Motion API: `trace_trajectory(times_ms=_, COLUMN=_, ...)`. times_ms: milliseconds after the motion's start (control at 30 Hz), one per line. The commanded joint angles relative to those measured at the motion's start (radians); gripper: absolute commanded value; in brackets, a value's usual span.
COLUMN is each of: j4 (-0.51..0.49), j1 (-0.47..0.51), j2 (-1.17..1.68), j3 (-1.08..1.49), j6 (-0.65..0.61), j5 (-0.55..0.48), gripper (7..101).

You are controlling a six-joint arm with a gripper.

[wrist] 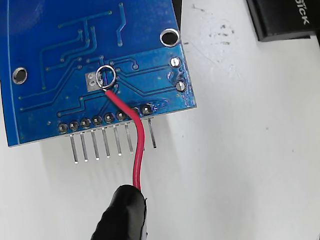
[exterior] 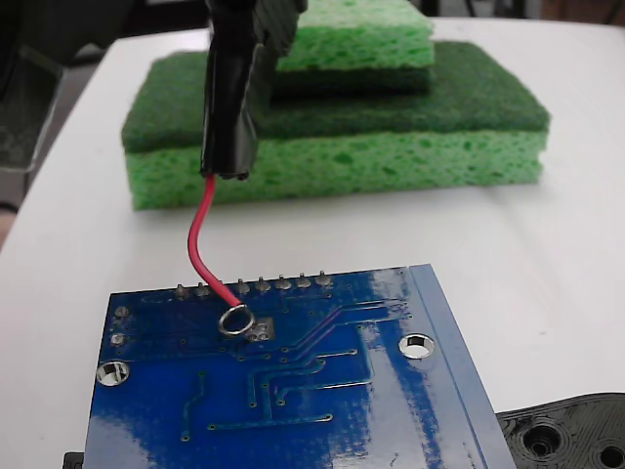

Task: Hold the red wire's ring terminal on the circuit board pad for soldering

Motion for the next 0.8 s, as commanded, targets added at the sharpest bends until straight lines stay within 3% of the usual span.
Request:
trace_trajectory(times_ms=33, j4=-0.002, j1=0.0, j2=0.003, j3=-0.009, j6=0.002, j5=0.014, gripper=100.3)
trace_trajectory(times_ms=800, j4=0.041, j1=-0.037, j2=-0.025, j3=-0.051, j6=0.014, j5=0.064, gripper=100.3)
